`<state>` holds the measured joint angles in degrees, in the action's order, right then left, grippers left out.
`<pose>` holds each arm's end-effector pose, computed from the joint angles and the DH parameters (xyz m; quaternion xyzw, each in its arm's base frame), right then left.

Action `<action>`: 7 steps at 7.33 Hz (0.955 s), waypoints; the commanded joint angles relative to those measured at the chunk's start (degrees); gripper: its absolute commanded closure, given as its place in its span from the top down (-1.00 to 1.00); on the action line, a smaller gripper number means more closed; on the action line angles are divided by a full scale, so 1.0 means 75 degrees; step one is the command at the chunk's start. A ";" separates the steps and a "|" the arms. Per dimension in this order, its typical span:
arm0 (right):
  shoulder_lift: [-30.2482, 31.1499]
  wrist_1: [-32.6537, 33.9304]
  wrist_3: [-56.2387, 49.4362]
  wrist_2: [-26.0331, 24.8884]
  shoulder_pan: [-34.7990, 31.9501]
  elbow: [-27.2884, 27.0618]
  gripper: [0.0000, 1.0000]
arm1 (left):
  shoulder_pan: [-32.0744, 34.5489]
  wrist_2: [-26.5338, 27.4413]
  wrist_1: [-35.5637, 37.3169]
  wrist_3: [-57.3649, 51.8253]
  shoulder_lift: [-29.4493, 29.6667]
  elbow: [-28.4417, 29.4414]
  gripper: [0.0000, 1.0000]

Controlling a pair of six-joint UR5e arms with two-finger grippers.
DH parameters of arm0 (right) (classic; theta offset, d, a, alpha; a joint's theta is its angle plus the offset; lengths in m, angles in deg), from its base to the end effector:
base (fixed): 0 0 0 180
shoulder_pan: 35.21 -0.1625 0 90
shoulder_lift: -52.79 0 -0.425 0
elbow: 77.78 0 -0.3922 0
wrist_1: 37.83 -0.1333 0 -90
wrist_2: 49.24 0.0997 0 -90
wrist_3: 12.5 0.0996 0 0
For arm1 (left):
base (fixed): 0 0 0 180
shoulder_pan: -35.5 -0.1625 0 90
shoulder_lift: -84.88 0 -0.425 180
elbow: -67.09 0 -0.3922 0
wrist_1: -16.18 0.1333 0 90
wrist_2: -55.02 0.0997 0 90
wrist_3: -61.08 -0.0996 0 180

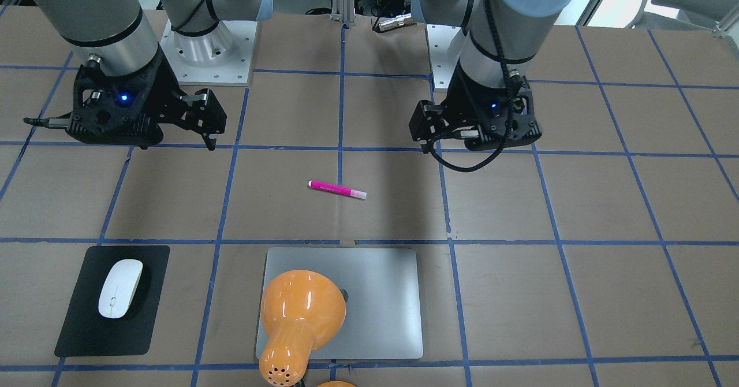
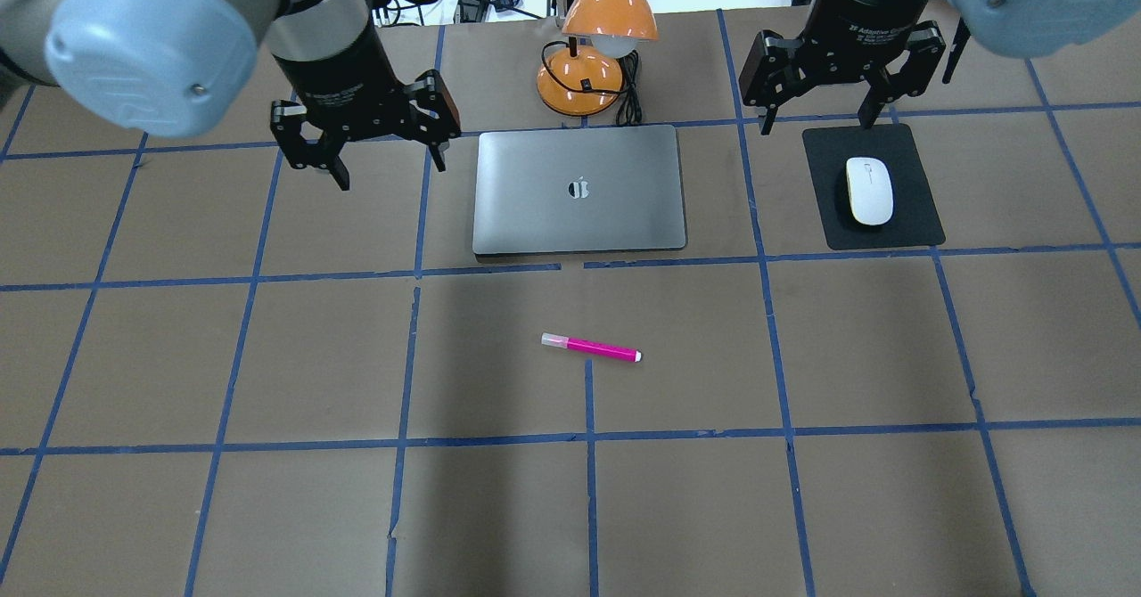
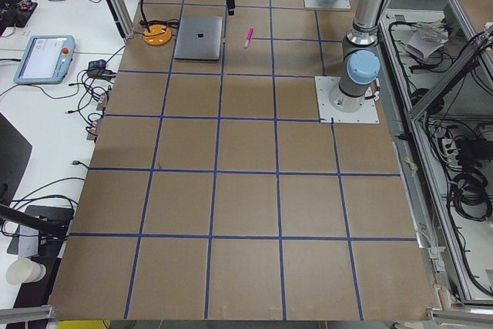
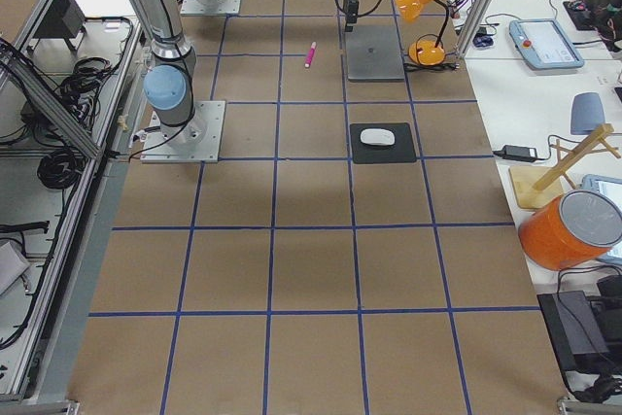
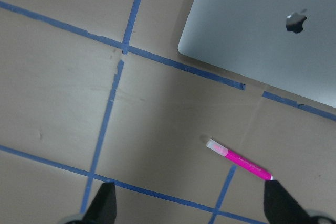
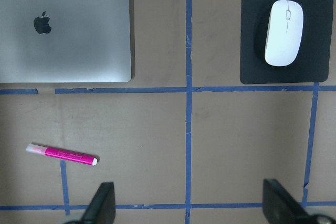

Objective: Place pen and mouse around notebook

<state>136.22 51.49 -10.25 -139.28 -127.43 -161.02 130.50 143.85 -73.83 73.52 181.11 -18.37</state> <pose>0.1540 -0.5341 0.4856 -0.0003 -1.0000 -0.0043 0.0005 -0.1814 -0.5210 0.4709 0.0650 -0.9977 -0.0162 0.0078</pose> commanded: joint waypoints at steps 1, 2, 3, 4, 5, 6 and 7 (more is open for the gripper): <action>-0.0026 -0.0062 0.0005 -0.0007 0.0004 0.0000 1.00 | -0.0501 -0.0020 -0.0022 -0.0896 -0.0313 -0.0008 1.00; -0.0038 -0.0040 -0.0076 -0.0007 0.0050 0.0000 1.00 | -0.0560 -0.0043 -0.0010 -0.0920 -0.0326 -0.0008 1.00; -0.0049 -0.0051 -0.0088 -0.0042 0.0062 0.0000 1.00 | -0.0619 -0.0032 -0.0010 -0.0908 -0.0326 0.0004 1.00; -0.0049 -0.0063 -0.0089 -0.0054 0.0085 -0.0011 1.00 | -0.0608 -0.0020 -0.0010 -0.0850 -0.0337 0.0004 1.00; -0.0049 -0.0051 -0.0089 -0.0054 0.0097 -0.0011 1.00 | -0.0596 -0.0020 -0.0010 -0.0803 -0.0326 0.0004 1.00; -0.0038 -0.0063 -0.0089 -0.0043 0.0097 -0.0011 1.00 | -0.0596 -0.0043 0.0013 -0.0756 -0.0314 0.0016 1.00; -0.0038 -0.0051 -0.0089 -0.0031 0.0097 -0.0011 1.00 | -0.0596 -0.0043 0.0037 -0.0756 -0.0314 0.0027 1.00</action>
<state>135.90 51.06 -10.91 -139.60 -126.74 -161.10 126.02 143.58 -73.75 67.68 178.71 -18.25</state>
